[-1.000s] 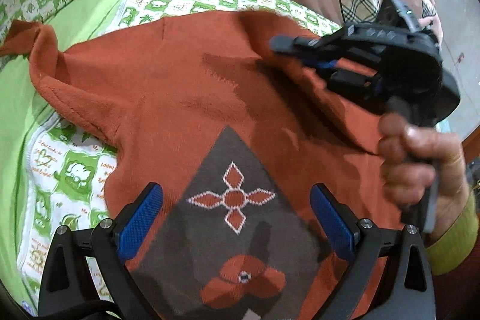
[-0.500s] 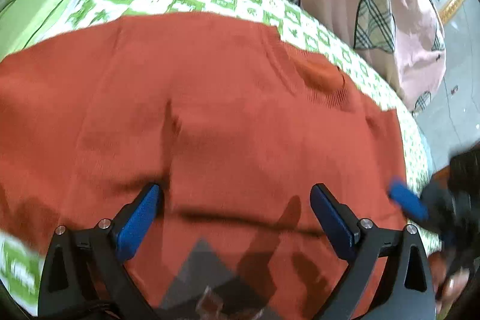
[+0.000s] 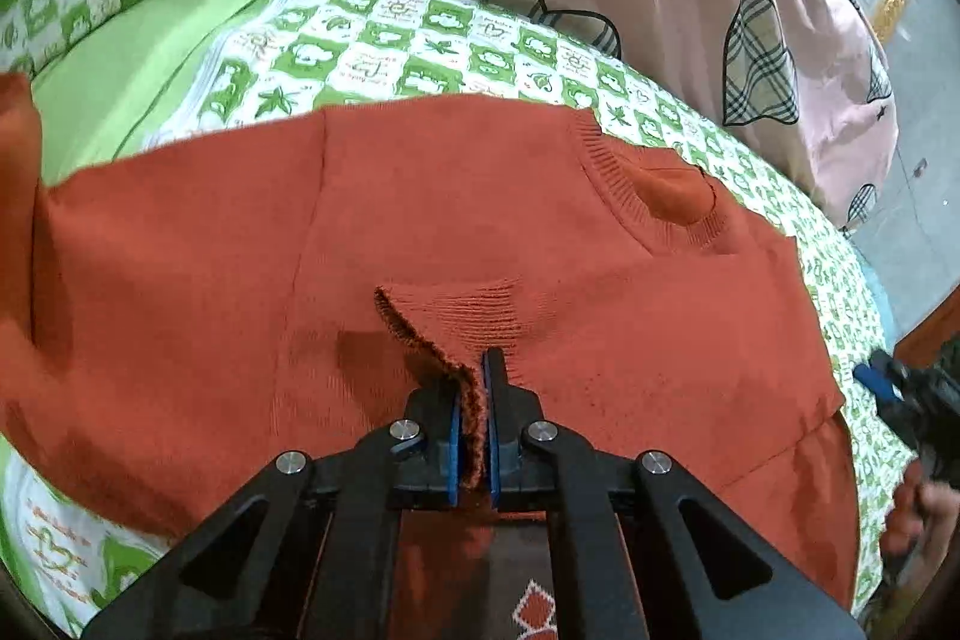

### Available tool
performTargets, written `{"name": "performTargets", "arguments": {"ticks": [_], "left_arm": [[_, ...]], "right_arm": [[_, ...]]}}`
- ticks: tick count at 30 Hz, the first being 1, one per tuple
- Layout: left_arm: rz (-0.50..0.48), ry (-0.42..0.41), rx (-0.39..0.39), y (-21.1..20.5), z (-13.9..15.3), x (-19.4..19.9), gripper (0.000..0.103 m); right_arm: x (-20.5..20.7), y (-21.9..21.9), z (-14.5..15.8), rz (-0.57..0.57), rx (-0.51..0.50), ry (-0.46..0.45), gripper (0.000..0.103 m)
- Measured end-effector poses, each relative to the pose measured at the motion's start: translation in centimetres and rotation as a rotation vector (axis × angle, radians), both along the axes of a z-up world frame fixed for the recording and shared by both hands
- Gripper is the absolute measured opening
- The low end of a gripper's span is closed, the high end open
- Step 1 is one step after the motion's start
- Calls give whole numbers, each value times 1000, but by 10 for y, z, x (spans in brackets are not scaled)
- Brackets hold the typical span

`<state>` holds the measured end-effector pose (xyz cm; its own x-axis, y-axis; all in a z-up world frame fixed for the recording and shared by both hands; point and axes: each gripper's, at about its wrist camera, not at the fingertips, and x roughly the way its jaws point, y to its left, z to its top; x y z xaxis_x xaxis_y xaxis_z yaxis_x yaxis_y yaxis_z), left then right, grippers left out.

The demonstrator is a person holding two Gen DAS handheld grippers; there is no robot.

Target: Fold small clothes

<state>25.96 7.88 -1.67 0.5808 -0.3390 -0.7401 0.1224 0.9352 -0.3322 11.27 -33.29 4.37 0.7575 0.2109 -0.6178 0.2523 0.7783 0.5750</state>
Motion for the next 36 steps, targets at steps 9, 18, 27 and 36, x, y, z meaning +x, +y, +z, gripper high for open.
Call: {"name": "performTargets", "arguments": {"ticks": [9, 18, 27, 36], "left_arm": [[18, -30, 63, 2, 10, 9, 4], [25, -68, 91, 3, 19, 2, 4], [43, -13, 138, 14, 1, -4, 19], [129, -29, 75, 66, 22, -61, 46]], "right_arm": [[50, -56, -13, -52, -149, 106, 63], [67, -42, -34, 38, -224, 164, 12], [61, -45, -40, -60, -259, 211, 24], [20, 23, -14, 97, -119, 45, 48]]}}
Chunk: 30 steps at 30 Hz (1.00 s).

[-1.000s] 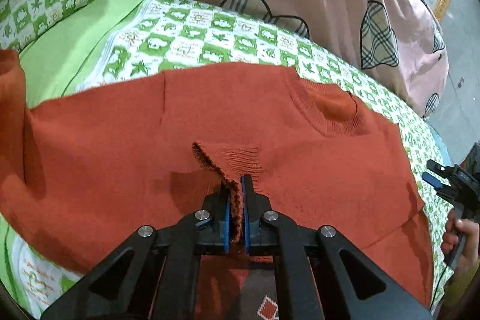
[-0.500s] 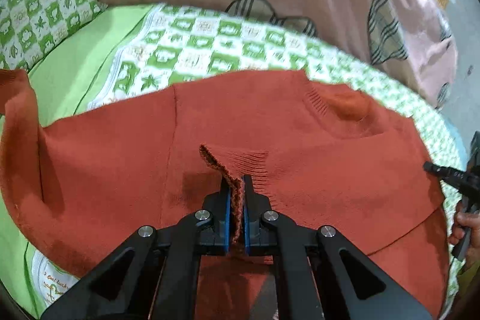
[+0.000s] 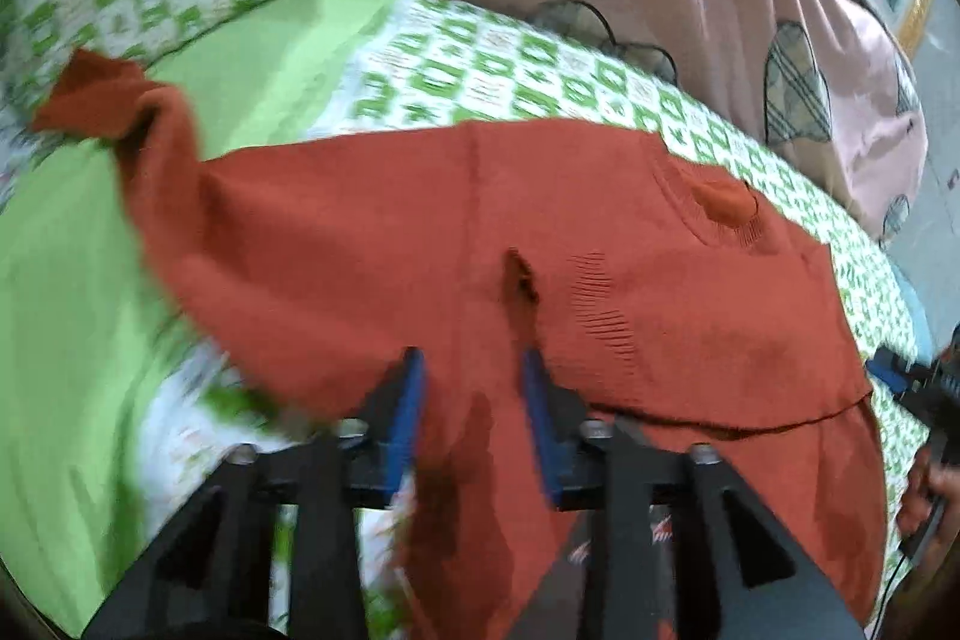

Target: Fold small clothes

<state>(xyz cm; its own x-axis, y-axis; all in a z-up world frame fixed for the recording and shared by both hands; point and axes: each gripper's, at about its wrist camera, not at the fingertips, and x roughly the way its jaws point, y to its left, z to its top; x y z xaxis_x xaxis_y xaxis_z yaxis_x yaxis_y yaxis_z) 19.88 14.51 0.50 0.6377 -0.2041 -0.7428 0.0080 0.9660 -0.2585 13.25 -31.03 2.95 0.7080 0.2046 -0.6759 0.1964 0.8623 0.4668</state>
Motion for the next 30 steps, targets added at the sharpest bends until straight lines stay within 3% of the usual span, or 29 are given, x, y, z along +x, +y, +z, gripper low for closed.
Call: {"name": "performTargets", "arguments": {"ticks": [7, 10, 17, 23, 24, 26, 27, 30], "left_arm": [[184, -7, -78, 84, 17, -4, 65], [268, 0, -167, 130, 18, 14, 71], [484, 37, -350, 234, -3, 78, 75], [615, 36, -455, 286, -21, 112, 75], [633, 28, -458, 291, -21, 116, 73], [641, 7, -424, 295, -17, 123, 46], [625, 8, -407, 294, -14, 127, 13], [576, -8, -335, 281, 1, 129, 5]], "right_arm": [[-1, 64, -21, 164, 56, 65, 48], [-4, 84, -27, 207, 61, 87, 48], [-12, 111, -36, 259, 34, 139, 48], [-16, 113, -43, 263, 28, 172, 48], [-16, 113, -44, 260, 31, 175, 48], [-17, 112, -46, 254, 38, 182, 48], [-17, 112, -47, 254, 40, 183, 48], [-17, 115, -46, 259, 37, 180, 48]]}}
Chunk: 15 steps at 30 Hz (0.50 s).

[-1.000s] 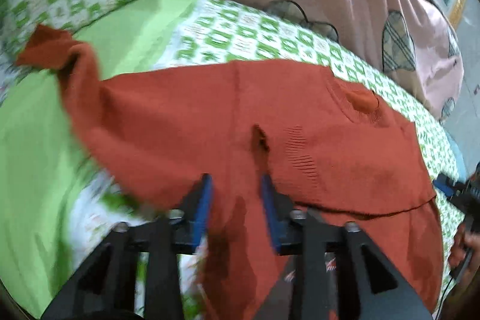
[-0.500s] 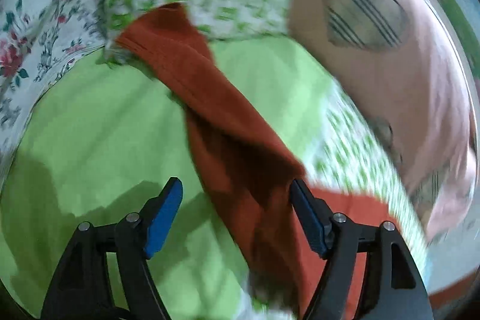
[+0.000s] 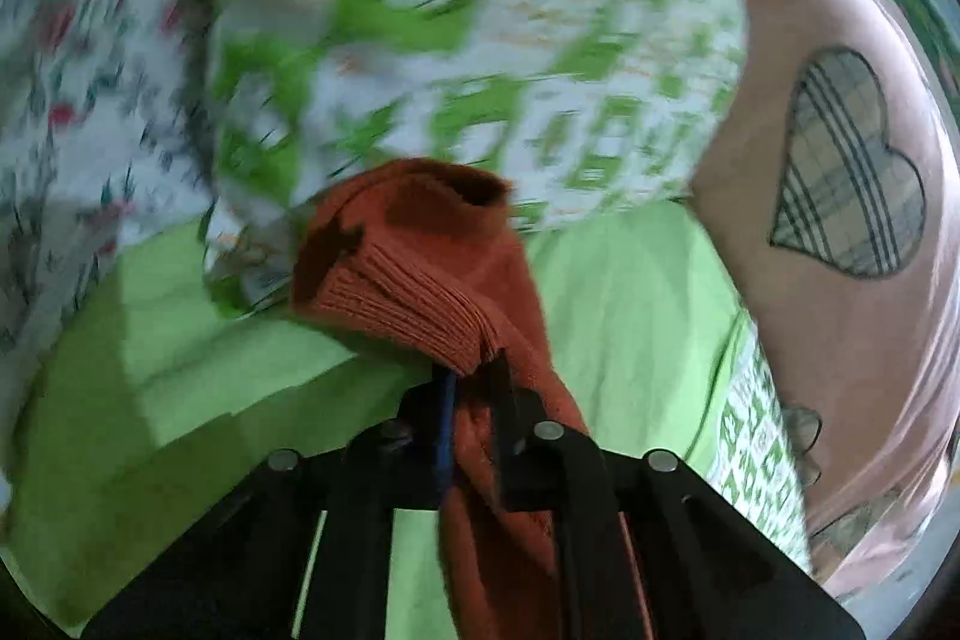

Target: Fold small clothes

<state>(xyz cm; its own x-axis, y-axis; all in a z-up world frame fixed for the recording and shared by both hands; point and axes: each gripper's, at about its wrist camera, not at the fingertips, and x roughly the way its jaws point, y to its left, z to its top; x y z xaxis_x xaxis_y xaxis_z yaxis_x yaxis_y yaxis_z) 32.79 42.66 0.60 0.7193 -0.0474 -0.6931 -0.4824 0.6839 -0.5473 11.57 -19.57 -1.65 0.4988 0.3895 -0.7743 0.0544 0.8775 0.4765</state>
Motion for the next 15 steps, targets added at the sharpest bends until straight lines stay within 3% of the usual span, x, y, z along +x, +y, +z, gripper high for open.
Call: {"name": "performTargets", "arguments": {"ticks": [7, 15], "left_arm": [[-180, -130, 127, -77, 63, -26, 4], [-571, -284, 184, -243, 116, -50, 4]], "right_arm": [[-7, 0, 4, -6, 8, -24, 48], [-21, -13, 13, -52, 28, -53, 48]]}}
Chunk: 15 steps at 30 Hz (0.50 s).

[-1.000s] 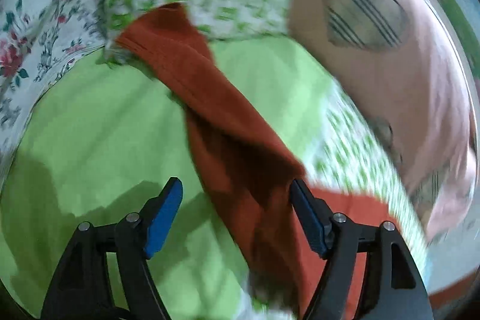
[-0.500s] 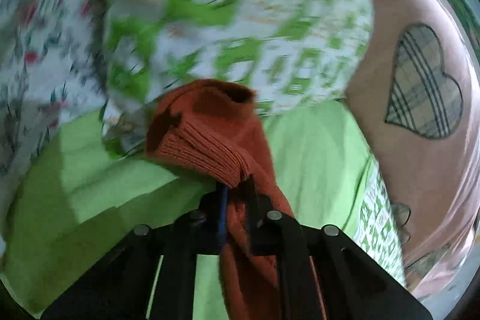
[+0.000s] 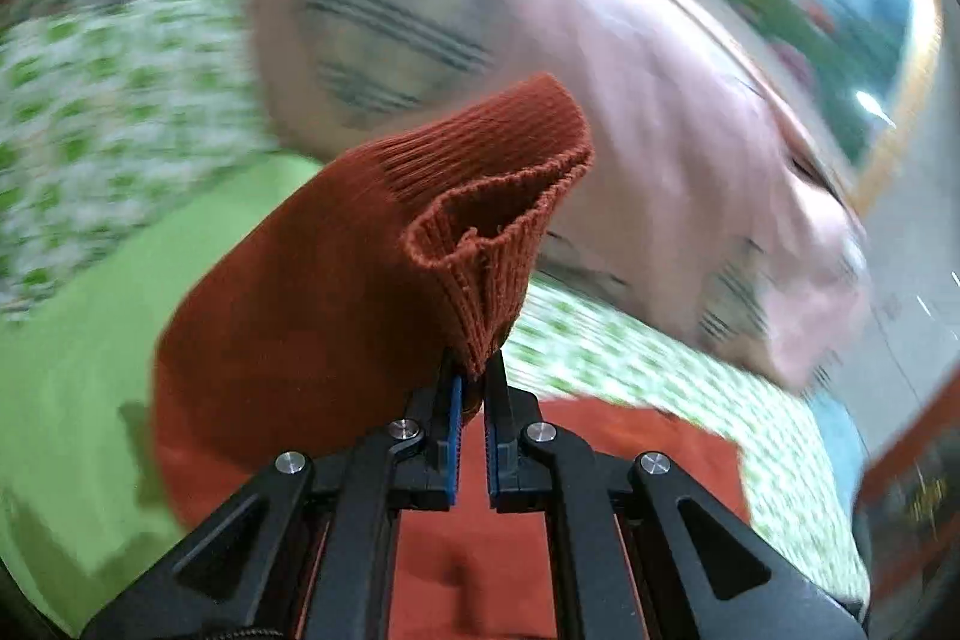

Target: Fold small clothes

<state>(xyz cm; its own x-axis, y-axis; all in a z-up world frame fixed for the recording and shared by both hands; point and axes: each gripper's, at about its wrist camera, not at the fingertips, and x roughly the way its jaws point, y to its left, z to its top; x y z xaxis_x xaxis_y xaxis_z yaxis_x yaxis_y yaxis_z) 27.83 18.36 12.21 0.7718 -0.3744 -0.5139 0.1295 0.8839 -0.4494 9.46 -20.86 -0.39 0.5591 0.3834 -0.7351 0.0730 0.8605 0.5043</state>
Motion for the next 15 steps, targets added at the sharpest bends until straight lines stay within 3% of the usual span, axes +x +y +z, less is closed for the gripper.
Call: {"name": "performTargets", "arguments": {"ticks": [4, 8, 15], "left_arm": [[-184, 6, 21, -81, -5, -15, 4], [-330, 43, 67, -156, -29, -37, 4], [-461, 111, 145, -250, -78, -46, 4]], "right_arm": [[-9, -14, 5, -38, 4, -18, 48], [-19, -31, 7, -93, 18, -24, 48], [-33, -58, 10, -179, 31, -46, 48]]}}
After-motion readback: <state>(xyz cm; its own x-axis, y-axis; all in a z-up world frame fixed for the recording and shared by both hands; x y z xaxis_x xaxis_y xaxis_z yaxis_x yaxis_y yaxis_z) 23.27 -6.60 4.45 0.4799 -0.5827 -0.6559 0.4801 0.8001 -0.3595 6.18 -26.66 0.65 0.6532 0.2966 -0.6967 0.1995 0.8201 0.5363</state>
